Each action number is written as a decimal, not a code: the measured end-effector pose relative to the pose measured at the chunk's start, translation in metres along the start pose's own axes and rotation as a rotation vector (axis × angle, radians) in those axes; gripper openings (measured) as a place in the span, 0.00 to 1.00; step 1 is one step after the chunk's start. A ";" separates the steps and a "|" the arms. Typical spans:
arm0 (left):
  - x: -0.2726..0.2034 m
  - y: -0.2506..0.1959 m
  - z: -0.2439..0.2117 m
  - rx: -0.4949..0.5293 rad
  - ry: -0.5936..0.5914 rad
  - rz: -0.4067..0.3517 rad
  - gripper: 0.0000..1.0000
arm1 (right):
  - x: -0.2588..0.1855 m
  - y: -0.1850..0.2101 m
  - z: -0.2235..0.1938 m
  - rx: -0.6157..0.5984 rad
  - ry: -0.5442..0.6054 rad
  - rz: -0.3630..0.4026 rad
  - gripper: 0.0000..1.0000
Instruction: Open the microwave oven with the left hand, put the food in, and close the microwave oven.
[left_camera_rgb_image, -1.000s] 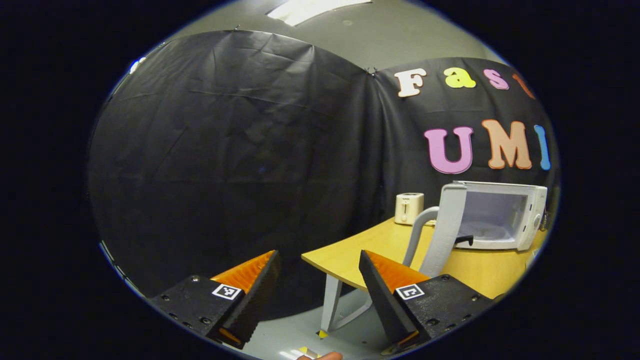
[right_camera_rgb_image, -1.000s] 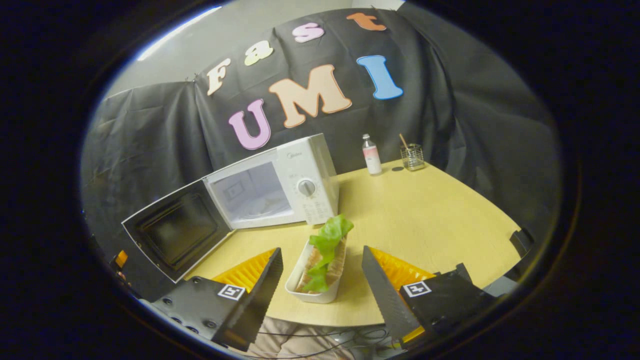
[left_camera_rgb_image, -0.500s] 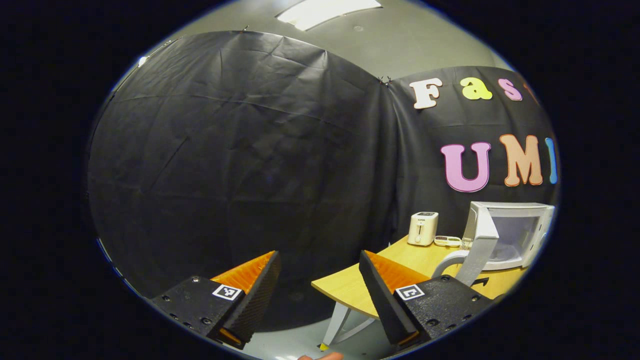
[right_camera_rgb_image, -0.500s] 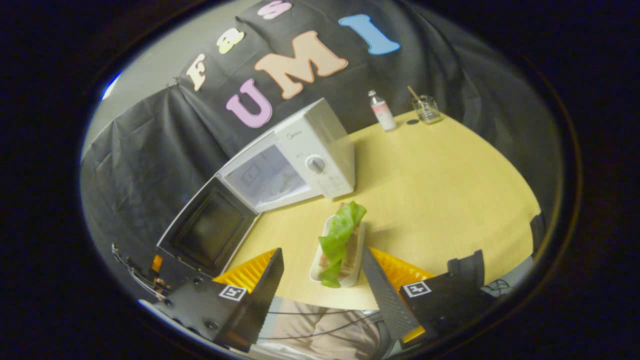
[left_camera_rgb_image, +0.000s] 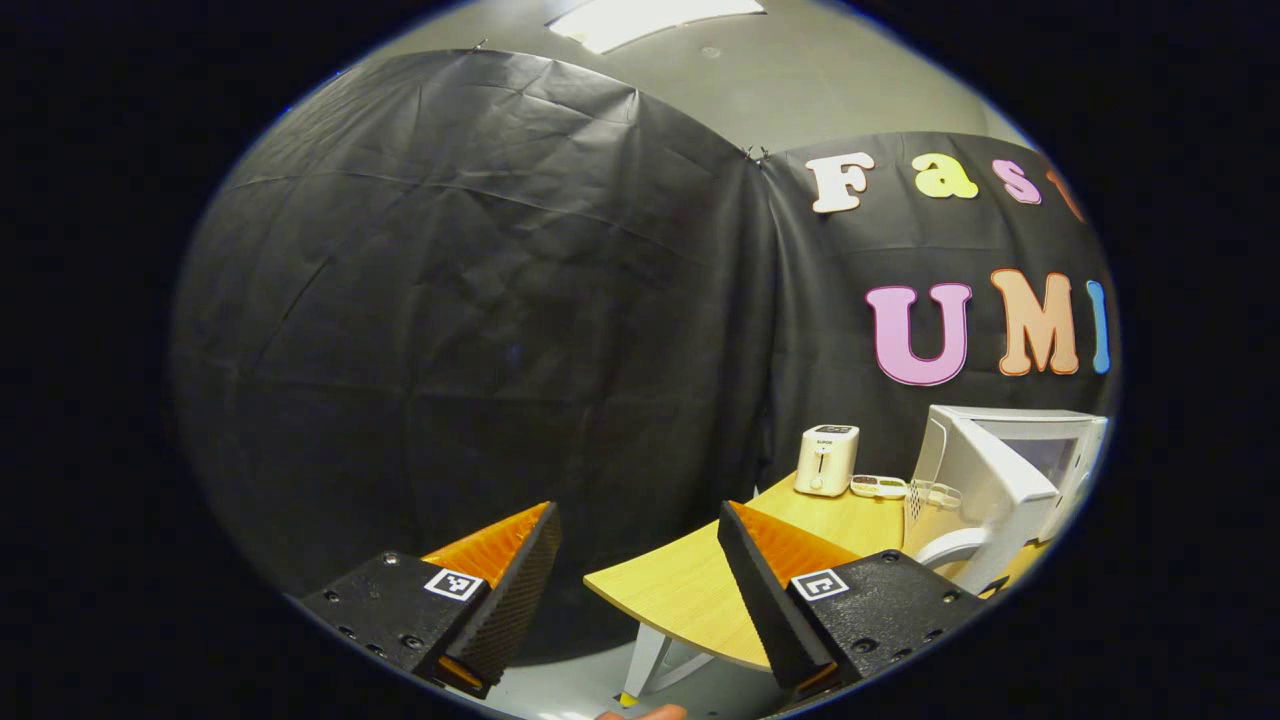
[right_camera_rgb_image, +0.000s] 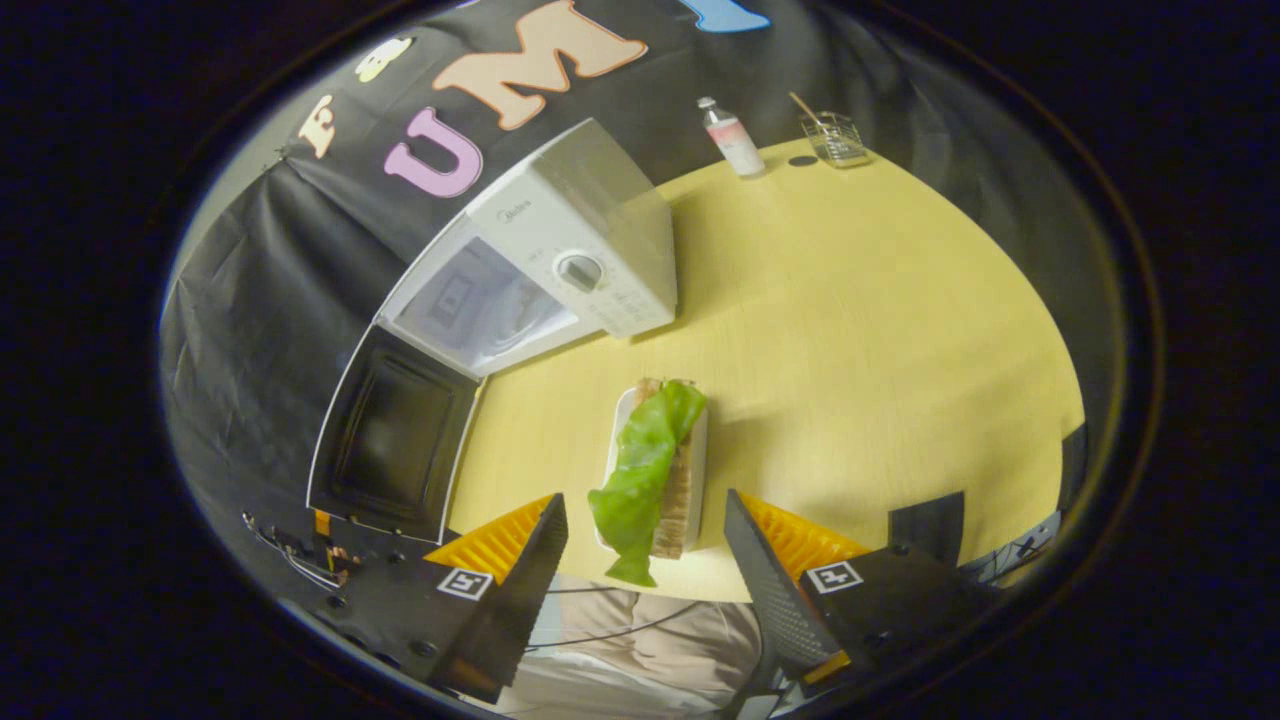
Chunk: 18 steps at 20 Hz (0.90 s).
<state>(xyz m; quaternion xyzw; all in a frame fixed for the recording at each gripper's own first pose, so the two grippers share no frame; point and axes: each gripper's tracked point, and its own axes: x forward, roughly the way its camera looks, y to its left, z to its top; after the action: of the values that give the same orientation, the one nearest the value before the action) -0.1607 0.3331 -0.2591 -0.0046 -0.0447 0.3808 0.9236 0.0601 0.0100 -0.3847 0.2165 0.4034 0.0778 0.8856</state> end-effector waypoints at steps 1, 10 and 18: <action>0.003 -0.003 0.000 0.003 -0.001 -0.002 0.96 | 0.005 -0.001 -0.001 0.012 0.010 -0.002 0.90; 0.011 -0.019 -0.007 -0.047 -0.002 -0.050 0.96 | 0.038 -0.009 -0.010 0.008 0.059 -0.075 0.81; 0.013 -0.015 -0.030 -0.087 0.046 -0.046 0.96 | 0.032 0.006 -0.003 0.004 -0.025 -0.090 0.35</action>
<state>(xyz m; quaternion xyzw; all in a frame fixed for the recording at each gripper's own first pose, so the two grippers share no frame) -0.1386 0.3324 -0.2878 -0.0525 -0.0403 0.3568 0.9318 0.0786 0.0267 -0.4054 0.2011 0.4020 0.0344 0.8926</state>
